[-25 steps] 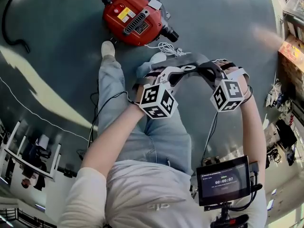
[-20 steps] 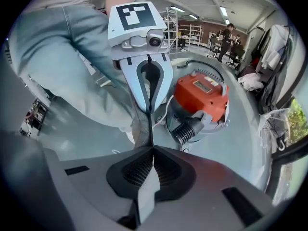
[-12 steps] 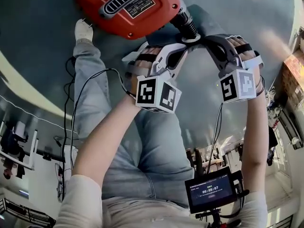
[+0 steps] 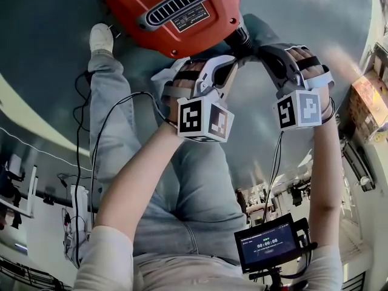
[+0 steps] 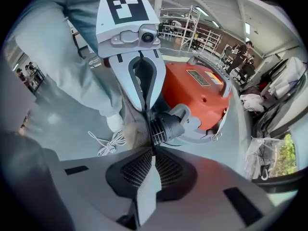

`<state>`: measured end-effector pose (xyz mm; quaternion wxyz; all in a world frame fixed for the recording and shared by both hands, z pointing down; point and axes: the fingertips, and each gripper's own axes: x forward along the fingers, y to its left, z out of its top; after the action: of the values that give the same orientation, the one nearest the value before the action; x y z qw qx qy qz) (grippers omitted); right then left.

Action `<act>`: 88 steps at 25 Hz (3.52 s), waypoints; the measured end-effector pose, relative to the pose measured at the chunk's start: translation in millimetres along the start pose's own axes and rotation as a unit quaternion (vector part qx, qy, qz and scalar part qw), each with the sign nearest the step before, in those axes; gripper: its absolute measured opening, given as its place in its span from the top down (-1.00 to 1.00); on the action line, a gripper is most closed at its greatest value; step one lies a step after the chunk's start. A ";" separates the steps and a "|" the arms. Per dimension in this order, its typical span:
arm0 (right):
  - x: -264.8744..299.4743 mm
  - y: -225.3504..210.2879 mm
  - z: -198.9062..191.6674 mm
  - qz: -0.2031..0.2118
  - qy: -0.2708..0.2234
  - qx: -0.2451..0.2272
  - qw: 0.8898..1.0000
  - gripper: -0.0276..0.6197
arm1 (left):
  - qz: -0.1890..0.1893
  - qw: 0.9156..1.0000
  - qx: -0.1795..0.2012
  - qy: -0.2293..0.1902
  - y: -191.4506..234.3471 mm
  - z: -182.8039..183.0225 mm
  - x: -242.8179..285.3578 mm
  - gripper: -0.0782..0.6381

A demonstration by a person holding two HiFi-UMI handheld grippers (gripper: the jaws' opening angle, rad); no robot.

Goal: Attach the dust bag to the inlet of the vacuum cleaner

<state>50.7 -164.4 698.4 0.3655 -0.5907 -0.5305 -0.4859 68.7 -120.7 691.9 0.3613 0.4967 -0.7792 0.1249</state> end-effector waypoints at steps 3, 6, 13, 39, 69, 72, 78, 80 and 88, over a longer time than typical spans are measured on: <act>4.0 -5.5 -2.0 0.008 -0.006 0.008 1.000 0.86 | 0.003 1.000 0.005 -0.007 5.9 1.0 4.0 0.75; 3.4 -1.9 -0.9 0.020 0.001 -0.016 1.000 0.86 | -0.016 1.000 0.008 0.005 1.8 -3.2 4.5 0.75; 9.6 -1.2 -0.6 0.091 0.028 -0.093 0.991 0.85 | -0.077 0.995 0.004 0.059 -4.2 -11.4 15.3 0.75; 8.4 -15.1 10.3 0.040 0.084 -0.055 0.994 0.87 | 0.048 0.995 -0.032 0.082 14.9 -14.6 8.9 0.75; 15.9 -73.5 29.0 0.007 0.054 0.007 0.998 0.86 | 0.081 0.988 -0.081 0.102 70.6 -8.8 -2.7 0.75; 16.7 -80.2 27.9 -0.007 0.041 0.041 0.998 0.86 | 0.084 0.988 -0.100 0.088 74.5 -4.8 -2.8 0.75; 15.4 -82.9 28.4 -0.018 0.044 0.052 0.997 0.86 | 0.096 0.983 -0.121 0.095 77.4 -3.9 -4.3 0.75; 18.1 -84.7 26.1 -0.026 0.046 0.079 0.995 0.86 | 0.093 0.985 -0.118 0.087 78.1 -3.7 -0.5 0.75; 19.4 -92.3 9.1 -0.040 0.063 0.144 0.987 0.78 | 0.070 0.988 -0.090 0.103 75.0 -9.9 2.9 0.74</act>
<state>-38.9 -134.7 707.0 0.4601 -0.4780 -0.5940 -0.4549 7.5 -81.6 713.2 0.4727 0.3911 -0.7789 0.1298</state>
